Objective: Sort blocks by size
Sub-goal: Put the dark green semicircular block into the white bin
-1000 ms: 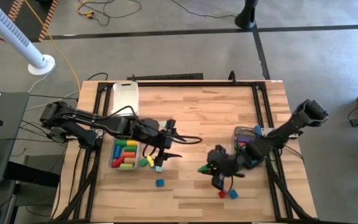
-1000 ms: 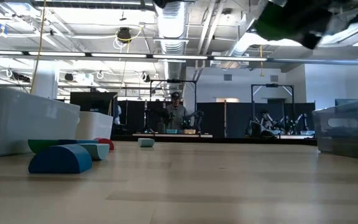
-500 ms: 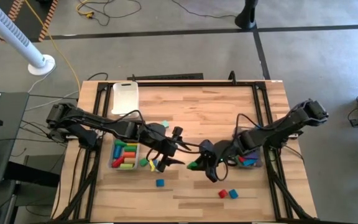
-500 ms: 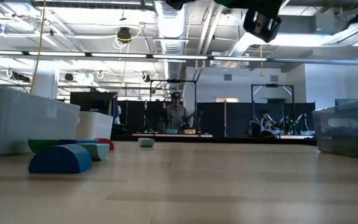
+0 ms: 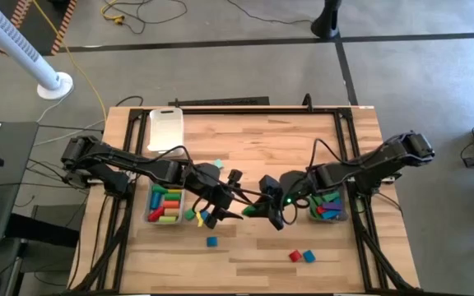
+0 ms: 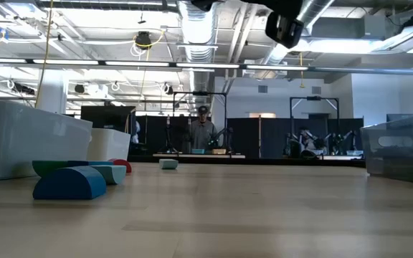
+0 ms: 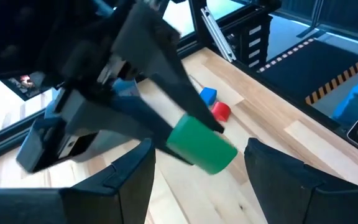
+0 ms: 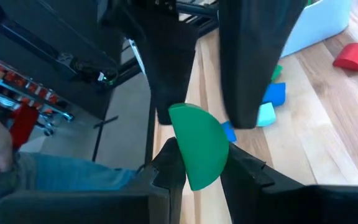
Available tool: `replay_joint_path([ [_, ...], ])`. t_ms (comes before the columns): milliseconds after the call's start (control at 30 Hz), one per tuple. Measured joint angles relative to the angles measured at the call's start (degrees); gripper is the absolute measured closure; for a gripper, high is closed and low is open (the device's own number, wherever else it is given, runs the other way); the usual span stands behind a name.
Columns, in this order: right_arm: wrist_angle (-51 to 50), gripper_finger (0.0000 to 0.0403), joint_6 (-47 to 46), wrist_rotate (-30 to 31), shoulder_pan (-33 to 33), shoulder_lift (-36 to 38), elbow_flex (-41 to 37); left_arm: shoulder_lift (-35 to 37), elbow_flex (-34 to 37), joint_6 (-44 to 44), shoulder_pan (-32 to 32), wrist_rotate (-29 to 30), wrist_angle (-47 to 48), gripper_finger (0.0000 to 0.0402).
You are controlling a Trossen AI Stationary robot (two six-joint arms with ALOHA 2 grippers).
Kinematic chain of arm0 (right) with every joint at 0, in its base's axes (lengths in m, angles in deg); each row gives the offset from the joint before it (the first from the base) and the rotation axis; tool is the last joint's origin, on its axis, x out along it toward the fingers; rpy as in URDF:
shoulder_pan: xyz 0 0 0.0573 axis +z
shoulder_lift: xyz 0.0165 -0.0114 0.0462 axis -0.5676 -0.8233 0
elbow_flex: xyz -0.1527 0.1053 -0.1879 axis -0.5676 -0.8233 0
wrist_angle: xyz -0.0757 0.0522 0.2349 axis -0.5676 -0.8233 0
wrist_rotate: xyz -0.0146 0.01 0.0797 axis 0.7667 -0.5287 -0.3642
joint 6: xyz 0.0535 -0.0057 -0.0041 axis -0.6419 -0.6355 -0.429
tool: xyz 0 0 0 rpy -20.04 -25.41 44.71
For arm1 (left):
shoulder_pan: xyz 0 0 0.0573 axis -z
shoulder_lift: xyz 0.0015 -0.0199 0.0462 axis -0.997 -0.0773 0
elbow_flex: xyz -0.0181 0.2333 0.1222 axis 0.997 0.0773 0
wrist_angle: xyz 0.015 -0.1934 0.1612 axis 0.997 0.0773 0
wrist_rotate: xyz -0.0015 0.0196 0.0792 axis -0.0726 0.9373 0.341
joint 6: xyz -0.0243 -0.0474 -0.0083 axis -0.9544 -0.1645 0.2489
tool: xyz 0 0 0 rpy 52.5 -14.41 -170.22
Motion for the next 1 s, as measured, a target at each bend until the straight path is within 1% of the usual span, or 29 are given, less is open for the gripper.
replay_joint_path([
  [267,1.62,0.0289,-0.04,-4.52,-1.99,-0.02,0.0,0.0,0.0,0.99,-0.09,0.0,-0.02,0.0168],
  [400,2.18,0.0289,-0.04,-4.82,-2.58,-0.02,0.0,0.0,0.01,2.08,-0.09,0.02,-0.46,0.0173],
  [533,2.89,0.0289,-0.12,-6.14,-3.27,-0.04,0.0,0.0,0.01,2.43,-0.33,0.02,-0.67,0.0193],
  [833,3.98,0.0289,-0.66,-6.67,-3.64,-0.04,-0.02,0.02,0.04,3.37,-0.41,-0.66,-1.47,0.0249],
  [1000,4.31,0.0289,-2.0,-7.57,-4.1,-0.04,-0.03,0.04,0.04,3.48,-0.39,-0.68,-1.66,0.0257],
])
